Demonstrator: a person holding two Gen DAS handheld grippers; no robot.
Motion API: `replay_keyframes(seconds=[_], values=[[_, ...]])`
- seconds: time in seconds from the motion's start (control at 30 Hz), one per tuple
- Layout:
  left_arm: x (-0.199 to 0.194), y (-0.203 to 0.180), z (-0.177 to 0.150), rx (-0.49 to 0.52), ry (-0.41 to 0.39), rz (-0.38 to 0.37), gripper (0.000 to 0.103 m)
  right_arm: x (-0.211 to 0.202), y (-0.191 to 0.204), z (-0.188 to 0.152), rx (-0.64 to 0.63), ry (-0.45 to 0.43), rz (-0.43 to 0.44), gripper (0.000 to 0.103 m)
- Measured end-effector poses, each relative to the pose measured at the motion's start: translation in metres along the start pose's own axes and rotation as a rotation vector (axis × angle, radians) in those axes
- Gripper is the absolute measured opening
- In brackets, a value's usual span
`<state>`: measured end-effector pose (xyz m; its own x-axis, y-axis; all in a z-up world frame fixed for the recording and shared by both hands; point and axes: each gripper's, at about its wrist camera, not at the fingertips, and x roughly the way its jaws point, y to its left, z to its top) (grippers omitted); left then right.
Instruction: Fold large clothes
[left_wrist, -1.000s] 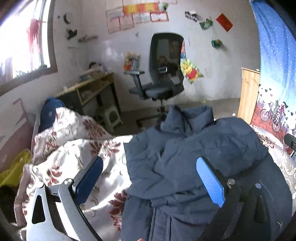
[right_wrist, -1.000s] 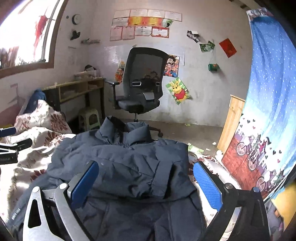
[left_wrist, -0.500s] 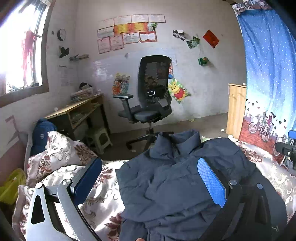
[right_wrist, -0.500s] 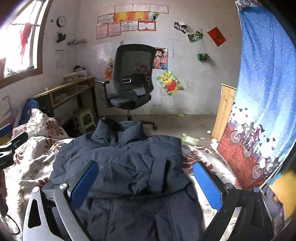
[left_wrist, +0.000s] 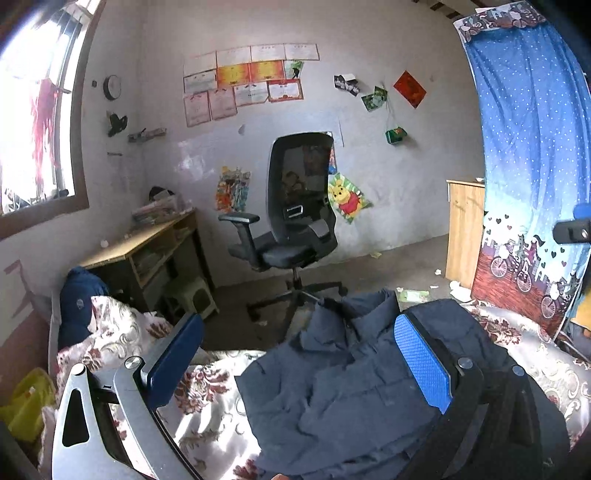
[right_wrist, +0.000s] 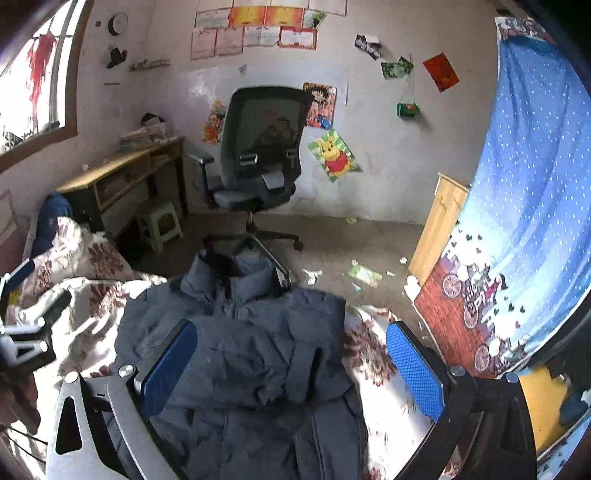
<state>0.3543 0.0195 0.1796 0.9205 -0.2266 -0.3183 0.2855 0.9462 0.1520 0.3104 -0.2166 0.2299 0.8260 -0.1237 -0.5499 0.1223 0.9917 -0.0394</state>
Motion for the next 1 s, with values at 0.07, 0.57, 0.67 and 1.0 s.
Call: replay_keyframes(seconds=[0.07, 0.57, 0.67, 1.0], values=[[0.004, 0.002, -0.001, 0.006, -0.003, 0.011, 0.102, 0.009, 0.002, 0.006, -0.001, -0.018, 0.004, 0.103], [0.071, 0.006, -0.024, 0.02, -0.018, 0.1, 0.102, 0.154, -0.018, -0.011, 0.065, -0.009, 0.065, 0.103], [0.092, 0.002, -0.028, 0.03, 0.019, 0.11, 0.102, 0.183, -0.021, -0.019, 0.069, 0.015, 0.087, 0.103], [0.154, -0.003, -0.033, -0.002, 0.163, 0.122, 0.102, 0.246, -0.014, -0.011, 0.031, 0.045, 0.171, 0.103]])
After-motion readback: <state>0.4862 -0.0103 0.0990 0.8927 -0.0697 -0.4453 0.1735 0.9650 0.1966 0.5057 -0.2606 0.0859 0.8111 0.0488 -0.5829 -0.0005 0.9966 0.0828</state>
